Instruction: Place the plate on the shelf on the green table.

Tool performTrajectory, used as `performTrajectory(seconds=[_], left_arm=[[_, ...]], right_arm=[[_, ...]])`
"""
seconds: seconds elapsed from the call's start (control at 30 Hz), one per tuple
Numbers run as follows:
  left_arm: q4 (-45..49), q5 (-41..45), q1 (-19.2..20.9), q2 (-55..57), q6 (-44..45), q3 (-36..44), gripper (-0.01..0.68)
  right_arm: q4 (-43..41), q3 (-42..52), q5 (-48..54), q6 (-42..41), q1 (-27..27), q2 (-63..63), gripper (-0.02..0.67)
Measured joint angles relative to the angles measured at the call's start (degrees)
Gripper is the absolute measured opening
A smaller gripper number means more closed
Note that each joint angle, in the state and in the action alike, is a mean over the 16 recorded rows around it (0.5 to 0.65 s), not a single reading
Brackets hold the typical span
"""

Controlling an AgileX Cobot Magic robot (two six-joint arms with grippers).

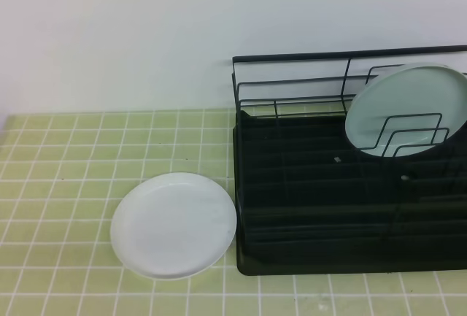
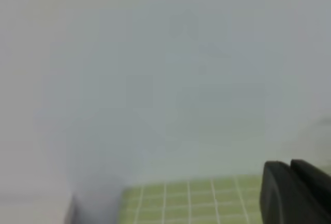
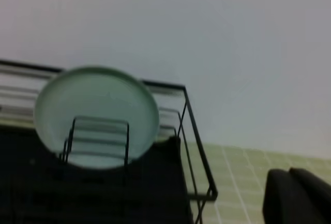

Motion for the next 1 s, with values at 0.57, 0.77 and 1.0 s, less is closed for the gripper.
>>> performTrajectory(seconds=[0.57, 0.77, 1.0], left_arm=[[-6.59, 25.54, 0.0, 31.2, -2.12, -22.34, -0.002], [-9.87, 27.56, 0.0, 42.81, 4.96, -26.97, -0.001], [-16.88, 29.77, 0.04, 55.75, 14.13, -30.4, 0.072]], right_arm=[[2.76, 0.32, 9.6, -9.05, 0.0, 0.0, -0.003], [3.32, 0.33, 10.19, -9.83, 0.0, 0.0, -0.003], [3.36, 0.33, 10.55, -9.85, 0.0, 0.0, -0.003]])
